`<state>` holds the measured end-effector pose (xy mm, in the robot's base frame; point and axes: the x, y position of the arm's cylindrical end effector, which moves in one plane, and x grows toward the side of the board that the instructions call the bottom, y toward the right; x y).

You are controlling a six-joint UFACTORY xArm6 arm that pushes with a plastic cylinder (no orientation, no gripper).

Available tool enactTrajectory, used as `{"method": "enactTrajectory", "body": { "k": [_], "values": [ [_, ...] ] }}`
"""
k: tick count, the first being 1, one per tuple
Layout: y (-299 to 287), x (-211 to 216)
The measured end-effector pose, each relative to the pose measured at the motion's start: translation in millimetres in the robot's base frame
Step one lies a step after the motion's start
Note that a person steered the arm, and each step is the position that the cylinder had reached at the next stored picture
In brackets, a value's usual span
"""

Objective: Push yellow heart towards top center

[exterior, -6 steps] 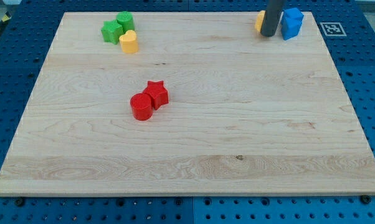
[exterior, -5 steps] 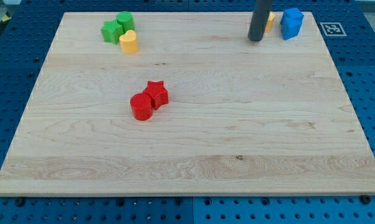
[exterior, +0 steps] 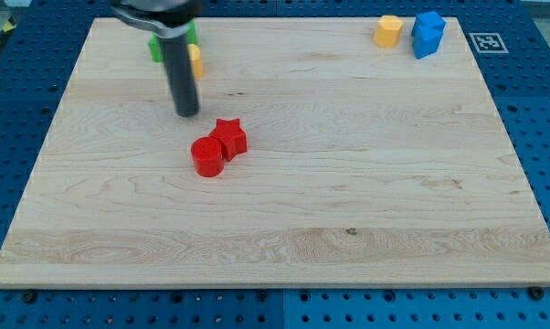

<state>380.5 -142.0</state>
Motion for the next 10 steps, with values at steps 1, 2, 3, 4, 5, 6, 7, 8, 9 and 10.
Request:
{"method": "enactTrajectory", "body": {
  "k": [1,2,3,4,5,6,7,8,9,10],
  "values": [
    [-22.9,-53.6],
    [-22.9,-58.1],
    [-22.7,-59.1],
    [-17.4,-71.2],
    [0.1,-74.4],
    [24.4,-79.5],
    [41.5,-93.5],
    [57.1,-109.6],
    [79.6,-122.2],
    [111.0,-123.4]
  ]
}}
